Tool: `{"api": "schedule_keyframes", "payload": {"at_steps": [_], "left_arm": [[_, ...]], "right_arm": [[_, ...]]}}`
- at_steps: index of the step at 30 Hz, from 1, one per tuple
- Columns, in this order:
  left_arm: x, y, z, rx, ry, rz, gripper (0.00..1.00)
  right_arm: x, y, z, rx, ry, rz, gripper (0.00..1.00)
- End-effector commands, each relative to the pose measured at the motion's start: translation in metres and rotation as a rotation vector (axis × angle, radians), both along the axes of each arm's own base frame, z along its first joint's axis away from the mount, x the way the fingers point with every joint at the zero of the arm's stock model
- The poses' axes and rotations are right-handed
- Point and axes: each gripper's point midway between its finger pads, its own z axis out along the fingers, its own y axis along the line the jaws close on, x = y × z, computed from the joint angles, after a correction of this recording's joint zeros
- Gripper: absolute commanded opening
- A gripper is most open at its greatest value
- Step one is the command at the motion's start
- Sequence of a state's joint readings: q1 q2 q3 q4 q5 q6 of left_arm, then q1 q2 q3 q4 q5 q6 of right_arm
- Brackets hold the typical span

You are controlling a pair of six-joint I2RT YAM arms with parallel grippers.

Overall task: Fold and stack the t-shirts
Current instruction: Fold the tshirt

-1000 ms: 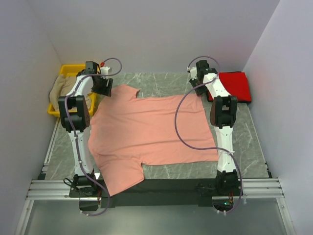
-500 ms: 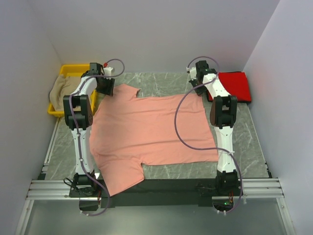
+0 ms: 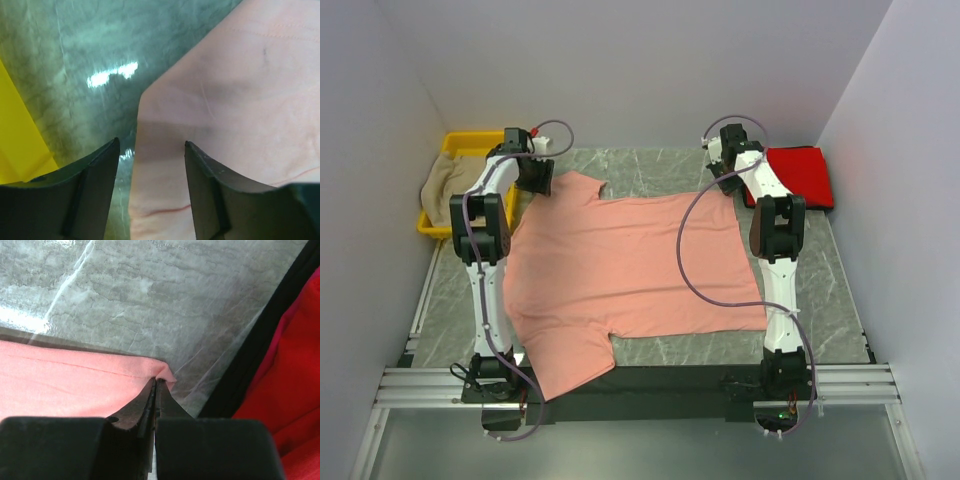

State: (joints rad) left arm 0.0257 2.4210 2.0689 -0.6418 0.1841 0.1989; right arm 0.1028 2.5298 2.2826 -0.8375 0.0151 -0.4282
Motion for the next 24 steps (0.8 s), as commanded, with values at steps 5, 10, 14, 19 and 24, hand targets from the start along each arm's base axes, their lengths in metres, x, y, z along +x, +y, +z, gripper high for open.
{"api": "schedule_keyframes", "payload": {"at_steps": [5,10,14,19,24], "left_arm": [[-0.036,0.008,0.005,-0.004,0.105,0.104,0.52],[-0.035,-0.002,-0.007,-0.034,0.104,0.076,0.4],[-0.011,-0.004,-0.005,-0.036,0.057,0.078,0.16],[0.015,-0.008,0.014,-0.058,-0.021,0.072,0.0],[0.025,-0.011,0.047,-0.073,-0.128,0.038,0.0]], "right_arm": [[0.001,-0.004,0.007,-0.002,-0.02,-0.009,0.0],[0.001,-0.004,0.009,0.0,-0.02,-0.004,0.0],[0.004,-0.007,0.015,0.0,-0.048,-0.008,0.0],[0.019,-0.013,0.041,0.015,-0.13,-0.03,0.0],[0.03,-0.021,0.066,0.028,-0.203,-0.047,0.0]]}}
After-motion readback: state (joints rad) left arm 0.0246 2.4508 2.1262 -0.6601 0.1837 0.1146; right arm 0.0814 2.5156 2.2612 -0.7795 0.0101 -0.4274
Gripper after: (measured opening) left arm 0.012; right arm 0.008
